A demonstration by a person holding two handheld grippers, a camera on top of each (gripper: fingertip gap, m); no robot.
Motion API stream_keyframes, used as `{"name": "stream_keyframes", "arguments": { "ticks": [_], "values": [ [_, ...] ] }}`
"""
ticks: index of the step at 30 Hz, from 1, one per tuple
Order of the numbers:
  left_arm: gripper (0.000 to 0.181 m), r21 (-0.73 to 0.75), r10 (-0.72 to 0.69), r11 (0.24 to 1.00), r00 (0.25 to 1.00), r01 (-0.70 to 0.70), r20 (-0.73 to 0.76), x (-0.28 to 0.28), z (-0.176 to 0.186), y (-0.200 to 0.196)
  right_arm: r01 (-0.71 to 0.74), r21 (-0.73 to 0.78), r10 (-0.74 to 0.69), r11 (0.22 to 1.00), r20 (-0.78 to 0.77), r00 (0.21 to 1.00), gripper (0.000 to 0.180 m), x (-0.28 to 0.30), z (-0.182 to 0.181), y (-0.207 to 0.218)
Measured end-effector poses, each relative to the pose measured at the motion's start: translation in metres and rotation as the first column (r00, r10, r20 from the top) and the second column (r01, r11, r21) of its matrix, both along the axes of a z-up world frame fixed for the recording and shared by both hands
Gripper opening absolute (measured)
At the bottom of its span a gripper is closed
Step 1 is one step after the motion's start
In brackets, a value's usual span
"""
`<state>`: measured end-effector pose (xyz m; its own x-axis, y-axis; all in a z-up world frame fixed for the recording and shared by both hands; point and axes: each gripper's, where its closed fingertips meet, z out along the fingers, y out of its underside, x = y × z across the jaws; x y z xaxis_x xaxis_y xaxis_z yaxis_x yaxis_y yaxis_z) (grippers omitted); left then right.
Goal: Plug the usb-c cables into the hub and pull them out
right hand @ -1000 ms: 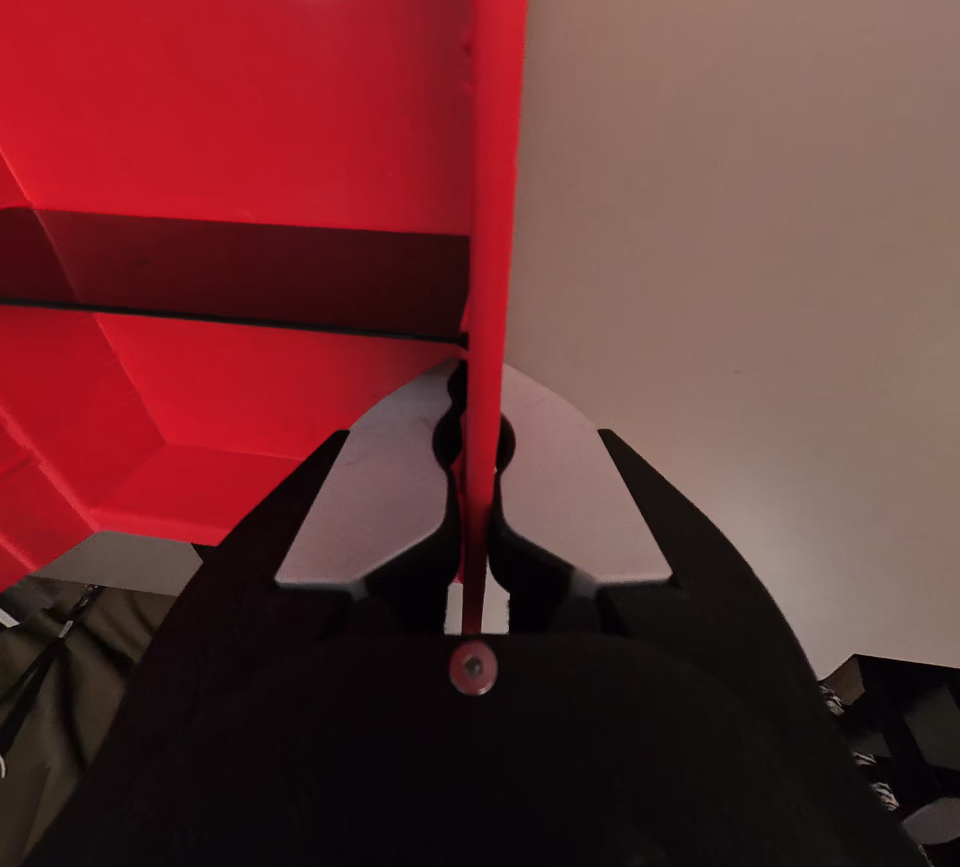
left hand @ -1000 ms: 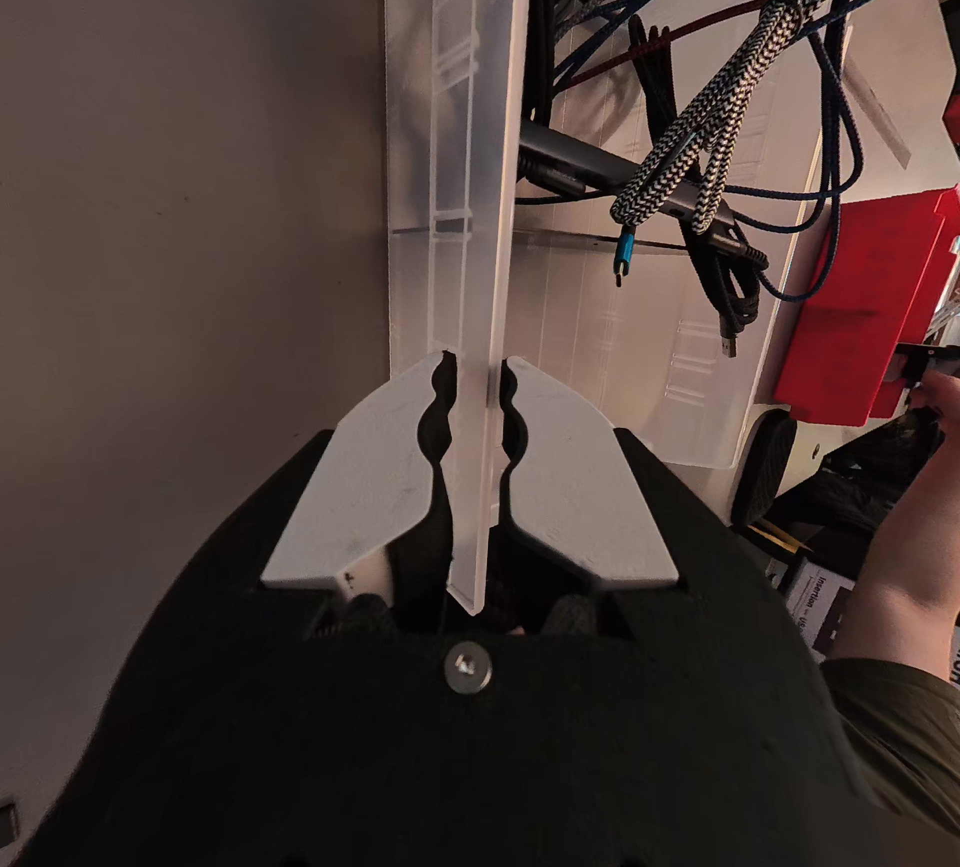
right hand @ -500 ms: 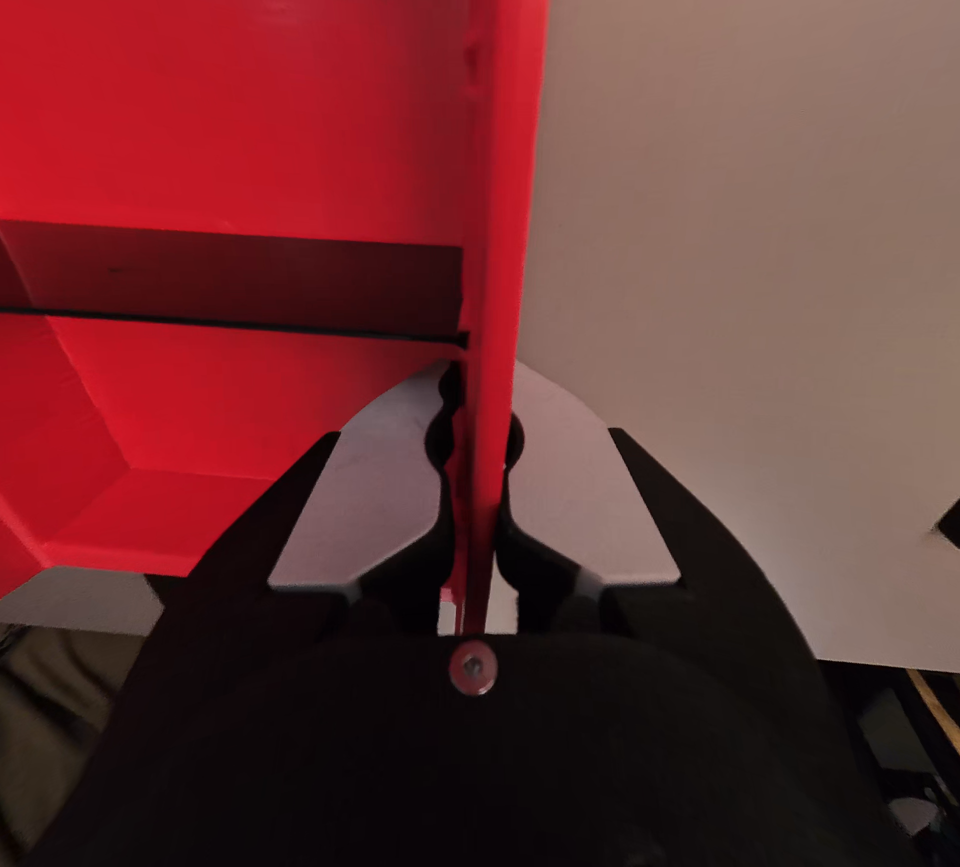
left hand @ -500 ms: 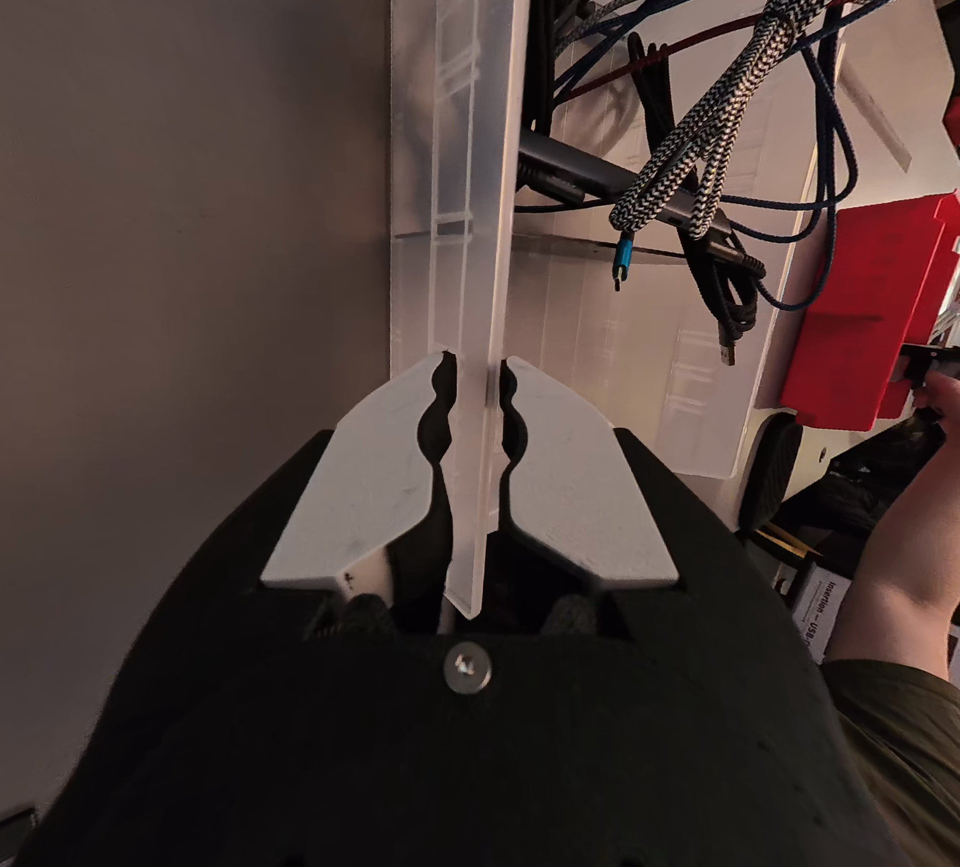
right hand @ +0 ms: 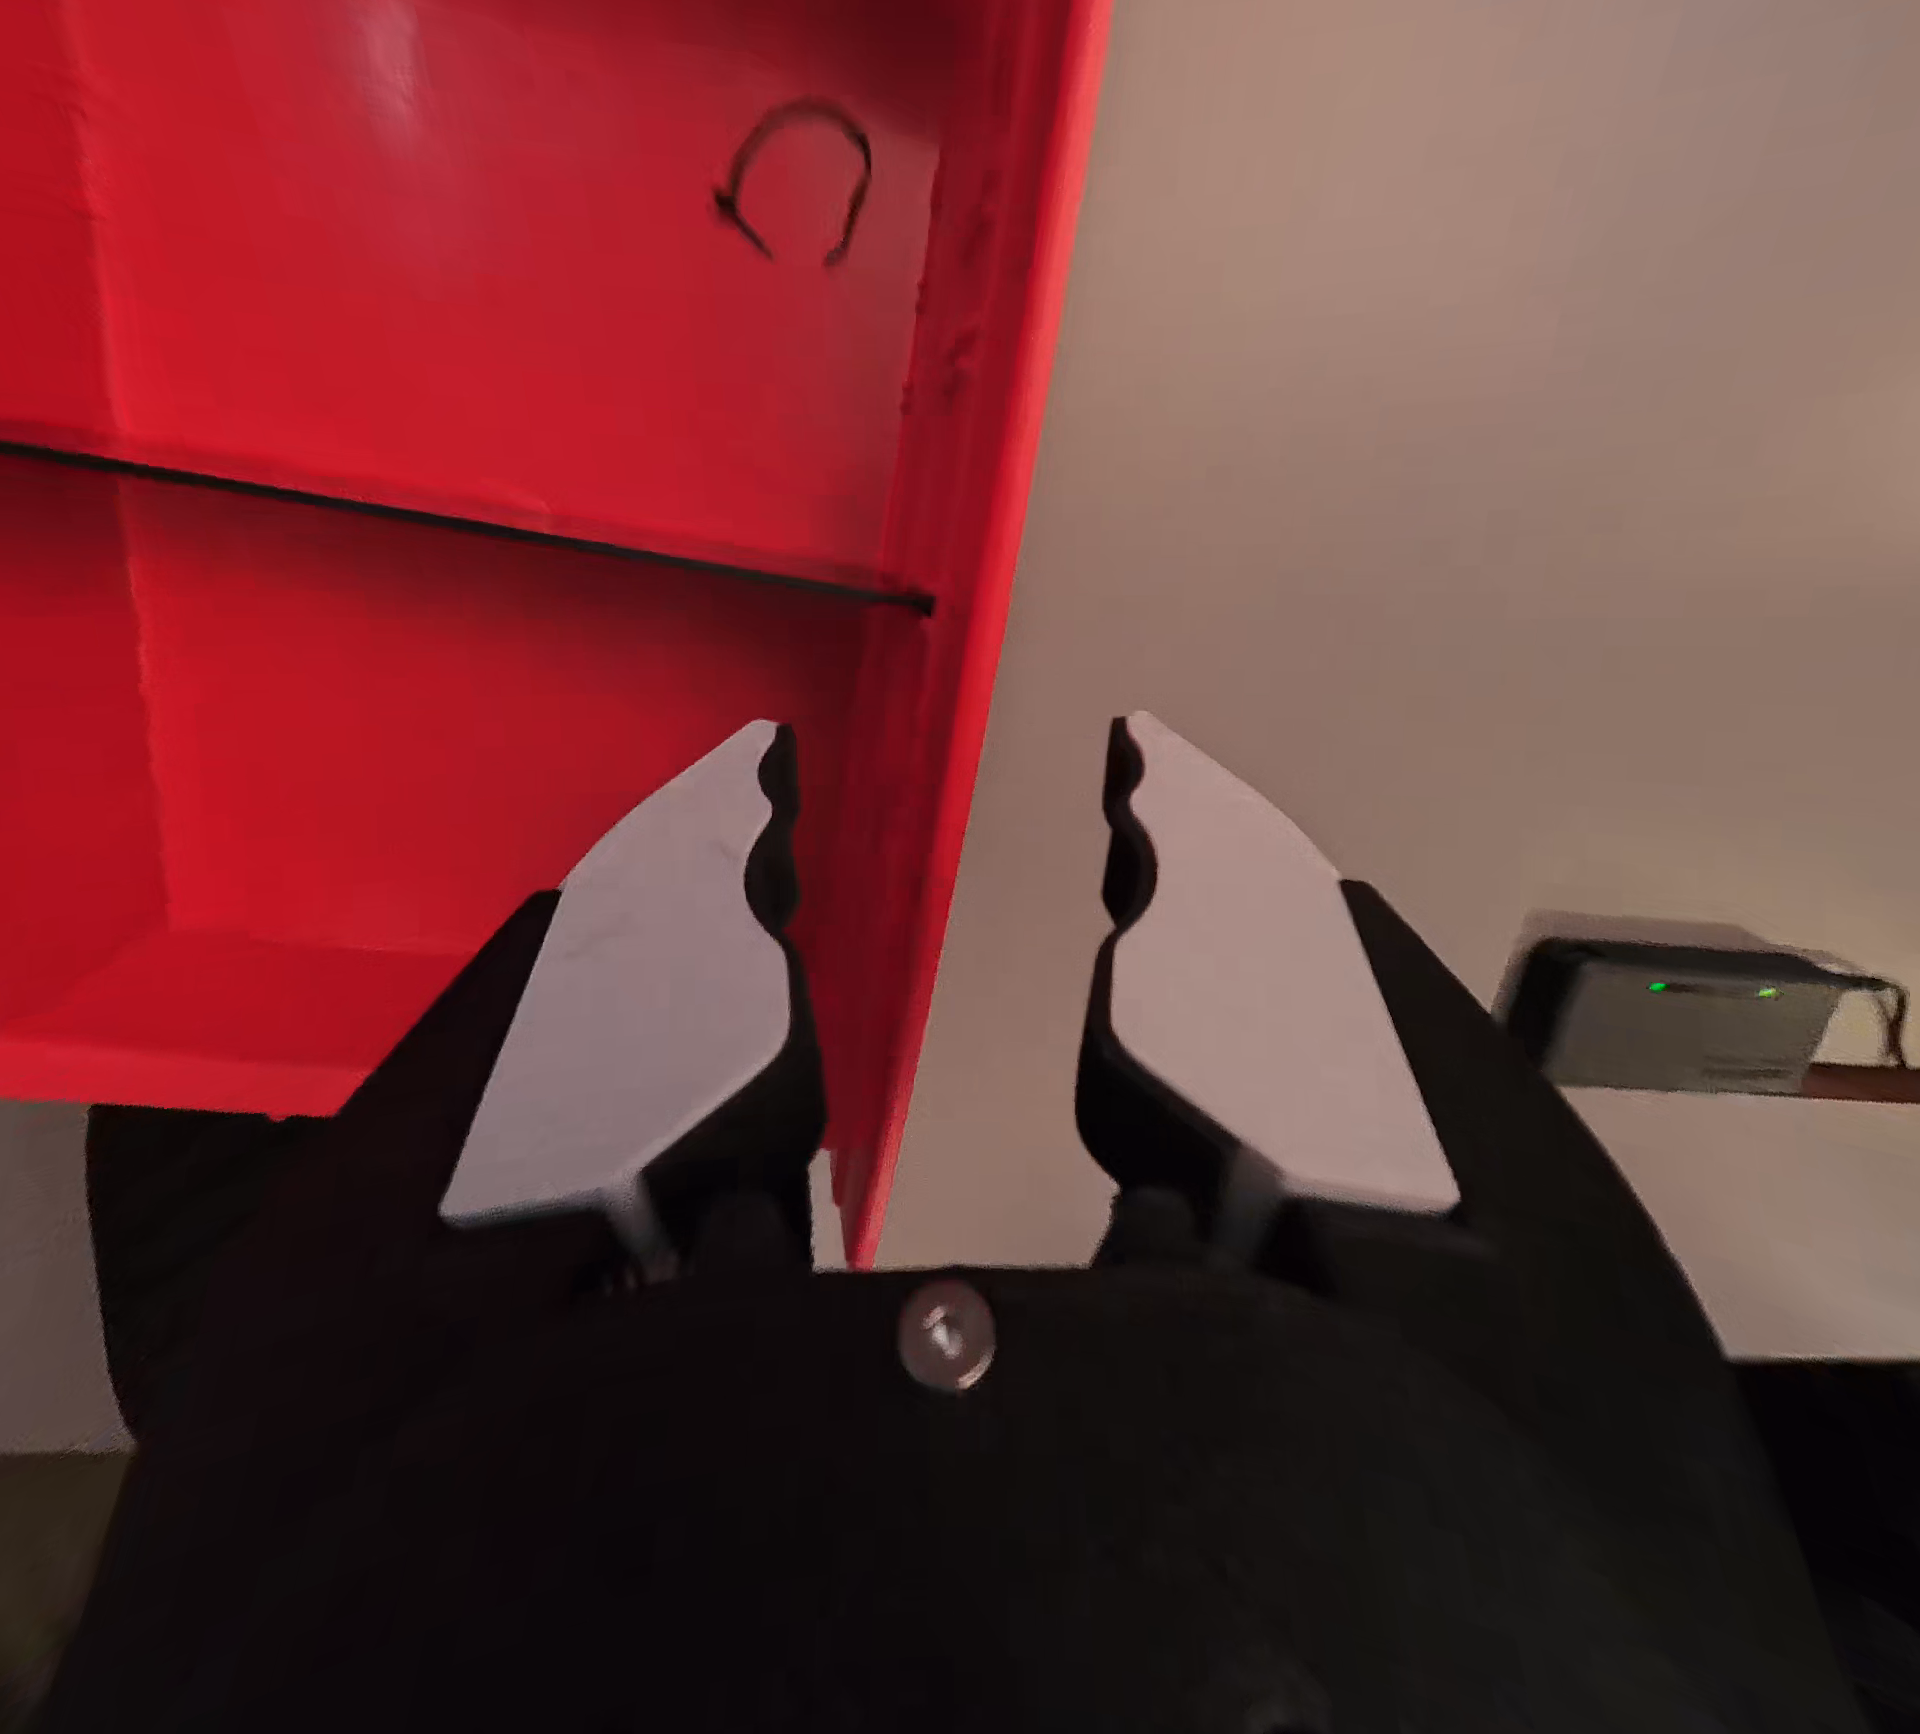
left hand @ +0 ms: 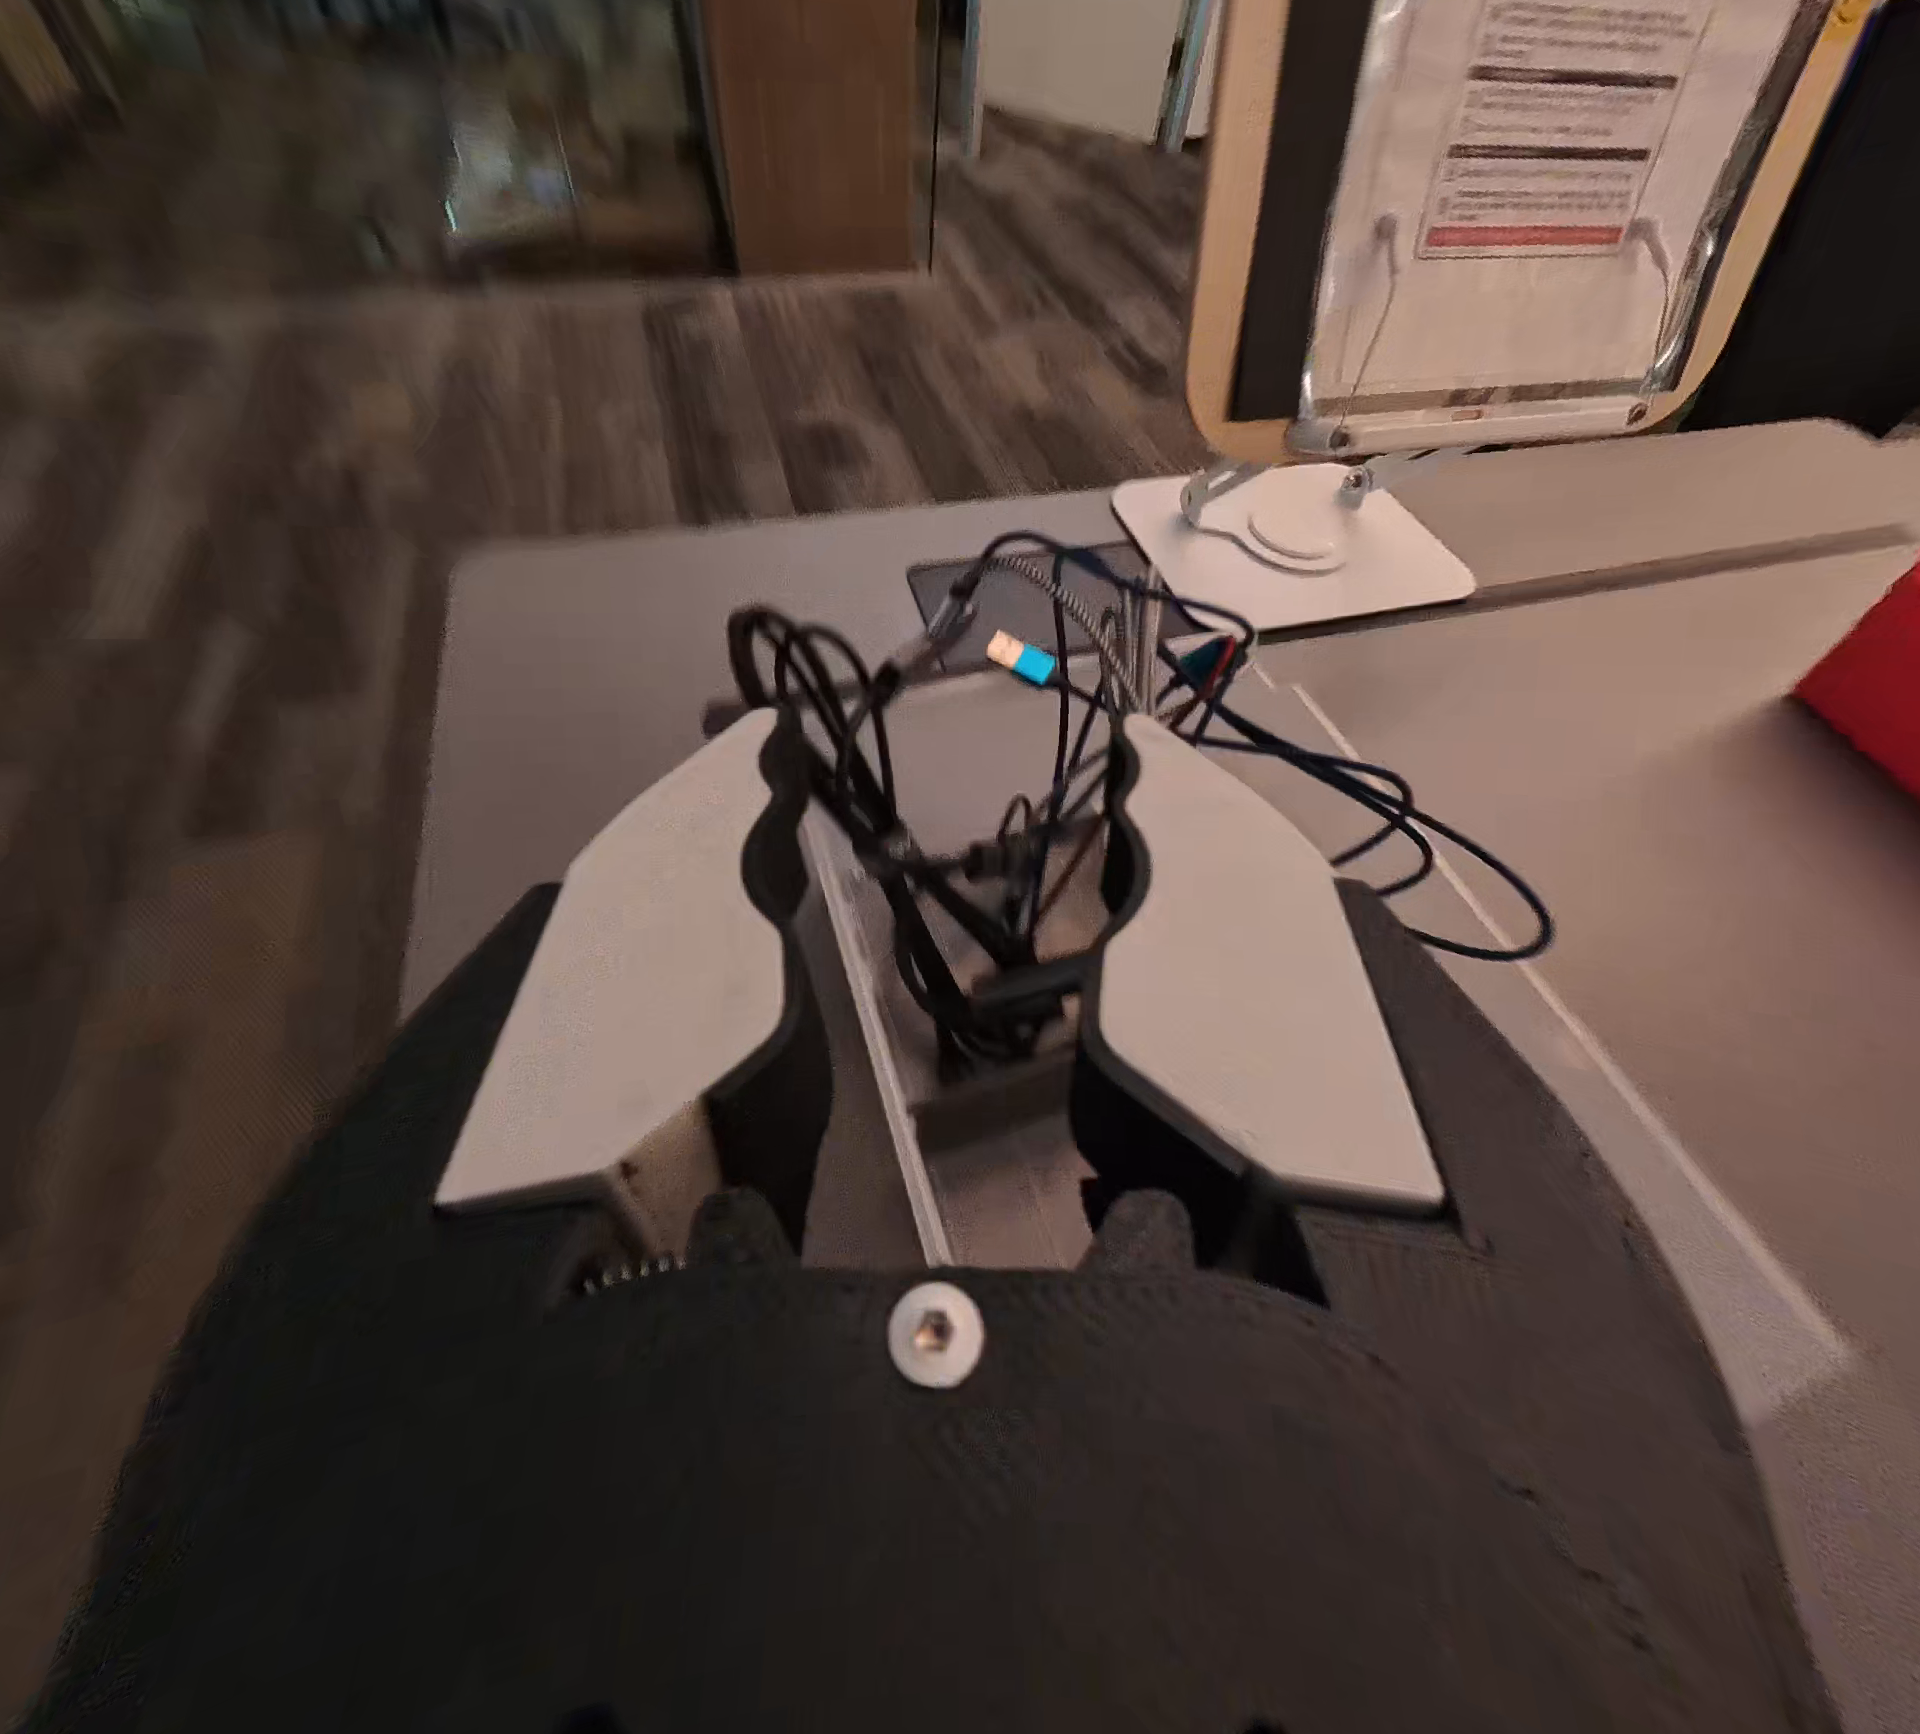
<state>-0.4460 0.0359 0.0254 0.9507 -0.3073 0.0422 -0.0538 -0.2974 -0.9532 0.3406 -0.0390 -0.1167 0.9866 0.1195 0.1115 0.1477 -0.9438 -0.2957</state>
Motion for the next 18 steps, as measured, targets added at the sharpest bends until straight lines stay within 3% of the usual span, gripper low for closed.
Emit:
{"name": "stream_keyframes", "arguments": {
  "ticks": [3, 5, 8, 10, 13, 16, 18],
  "values": [
    [0.067, 0.136, 0.050, 0.990, 0.985, -0.028, -0.164, 0.015, 0.005, 0.020, -0.048, 0.217, 0.050, 0.975, -0.004, 0.999, 0.057, -0.016, 0.041, 0.015],
    [0.067, 0.138, 0.062, 0.990, 0.956, -0.023, -0.288, 0.022, -0.006, 0.035, -0.104, 0.412, 0.122, 0.905, -0.017, 0.992, 0.057, -0.038, 0.077, 0.027],
    [0.073, 0.010, 0.026, 1.000, 0.902, -0.024, -0.431, 0.028, -0.036, 0.054, -0.180, 0.694, 0.255, 0.697, -0.006, 0.967, 0.054, -0.080, 0.139, 0.038],
    [0.062, -0.040, -0.006, 0.999, 0.868, -0.015, -0.497, 0.034, -0.051, 0.065, -0.191, 0.808, 0.332, 0.558, -0.006, 0.943, 0.051, -0.109, 0.174, 0.038],
    [0.056, -0.118, -0.033, 0.992, 0.837, -0.038, -0.546, 0.038, -0.074, 0.080, -0.187, 0.893, 0.449, 0.408, -0.018, 0.893, 0.046, -0.152, 0.213, 0.040],
    [0.049, -0.130, -0.027, 0.989, 0.784, -0.068, -0.621, 0.039, -0.084, 0.085, -0.222, 0.905, 0.532, 0.364, -0.006, 0.847, 0.047, -0.188, 0.228, 0.051],
    [0.048, -0.115, -0.018, 0.990, 0.749, -0.078, -0.662, 0.039, -0.082, 0.084, -0.244, 0.902, 0.512, 0.357, 0.030, 0.858, 0.047, -0.198, 0.225, 0.062]
  ]
}}
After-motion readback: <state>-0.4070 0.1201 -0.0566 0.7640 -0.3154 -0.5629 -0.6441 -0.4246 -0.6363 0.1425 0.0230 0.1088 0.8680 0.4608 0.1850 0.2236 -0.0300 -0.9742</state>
